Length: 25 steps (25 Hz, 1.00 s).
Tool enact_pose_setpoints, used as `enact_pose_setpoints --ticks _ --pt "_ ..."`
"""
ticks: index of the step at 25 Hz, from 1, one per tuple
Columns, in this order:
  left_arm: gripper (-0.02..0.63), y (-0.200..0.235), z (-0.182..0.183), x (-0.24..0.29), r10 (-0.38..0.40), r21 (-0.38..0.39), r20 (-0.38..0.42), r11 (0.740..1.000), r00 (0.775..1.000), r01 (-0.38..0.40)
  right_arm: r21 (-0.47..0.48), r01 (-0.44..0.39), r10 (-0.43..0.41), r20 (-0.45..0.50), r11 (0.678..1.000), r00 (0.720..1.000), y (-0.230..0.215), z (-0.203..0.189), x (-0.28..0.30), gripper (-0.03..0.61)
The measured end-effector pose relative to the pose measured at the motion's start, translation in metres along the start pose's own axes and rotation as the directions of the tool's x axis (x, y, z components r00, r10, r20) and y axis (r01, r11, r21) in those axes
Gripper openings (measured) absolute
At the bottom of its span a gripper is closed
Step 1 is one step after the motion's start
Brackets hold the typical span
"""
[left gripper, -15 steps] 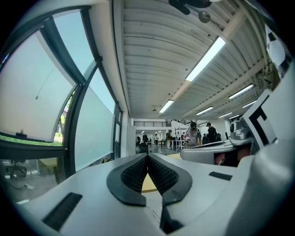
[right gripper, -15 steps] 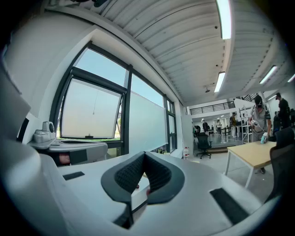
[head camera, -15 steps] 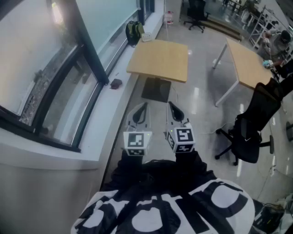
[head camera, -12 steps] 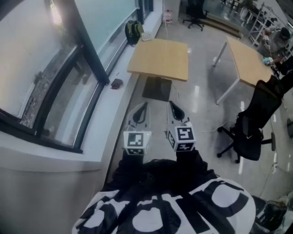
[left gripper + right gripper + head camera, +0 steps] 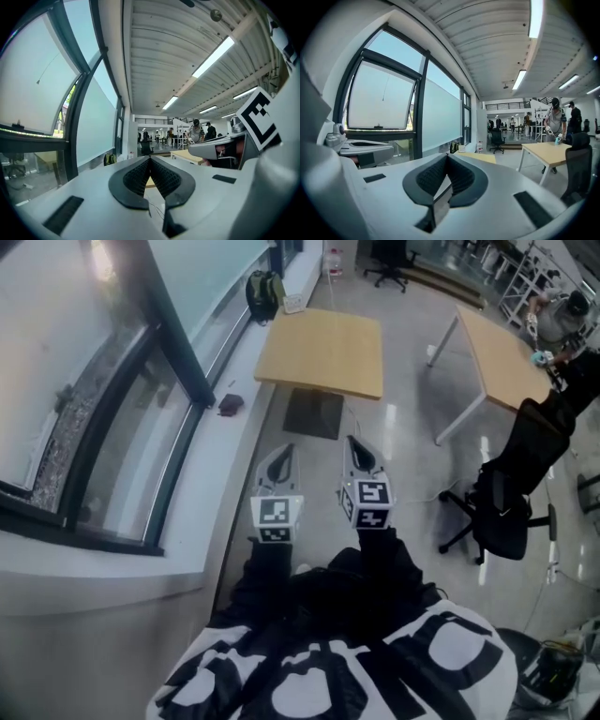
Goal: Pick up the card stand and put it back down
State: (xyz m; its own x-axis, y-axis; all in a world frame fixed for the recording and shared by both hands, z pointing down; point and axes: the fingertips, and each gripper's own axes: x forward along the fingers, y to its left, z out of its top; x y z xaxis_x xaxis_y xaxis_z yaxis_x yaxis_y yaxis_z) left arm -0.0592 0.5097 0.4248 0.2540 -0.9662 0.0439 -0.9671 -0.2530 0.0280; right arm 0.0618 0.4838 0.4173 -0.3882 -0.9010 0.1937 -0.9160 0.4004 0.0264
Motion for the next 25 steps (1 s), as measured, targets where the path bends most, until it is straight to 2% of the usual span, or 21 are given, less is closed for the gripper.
enact_pose_setpoints --ticks 5,9,12,15,18,25 --pt "0.011 -0.012 -0.002 0.026 -0.022 0.009 -0.01 1.0 1.0 0.022 0.023 -0.014 0.015 -0.04 1.0 0.999 -0.015 -0.016 0.019 0.012" --pt "0.011 -0.017 -0.003 0.069 -0.022 0.027 -0.019 0.999 1.0 0.023 0.018 -0.053 0.054 -0.057 0.998 0.997 -0.028 -0.028 0.061 0.012" --pt "0.011 -0.017 0.0 0.115 -0.016 0.045 -0.031 0.999 0.999 0.018 0.028 -0.09 0.091 -0.045 0.996 0.995 -0.041 -0.014 0.1 0.012" --pt "0.011 -0.021 0.013 0.163 0.001 0.063 -0.01 0.998 1.0 0.0 0.033 -0.122 0.122 -0.014 0.992 0.992 -0.063 0.009 0.135 0.012" --pt "0.011 -0.026 0.019 0.204 0.018 0.052 -0.005 0.998 1.0 -0.018 0.025 -0.13 0.13 0.002 0.991 0.992 -0.095 0.025 0.161 0.012" --pt "0.011 -0.028 0.013 0.268 0.042 0.045 -0.041 0.998 0.998 -0.04 0.01 -0.134 0.135 -0.043 0.991 0.99 -0.142 0.011 0.207 0.014"
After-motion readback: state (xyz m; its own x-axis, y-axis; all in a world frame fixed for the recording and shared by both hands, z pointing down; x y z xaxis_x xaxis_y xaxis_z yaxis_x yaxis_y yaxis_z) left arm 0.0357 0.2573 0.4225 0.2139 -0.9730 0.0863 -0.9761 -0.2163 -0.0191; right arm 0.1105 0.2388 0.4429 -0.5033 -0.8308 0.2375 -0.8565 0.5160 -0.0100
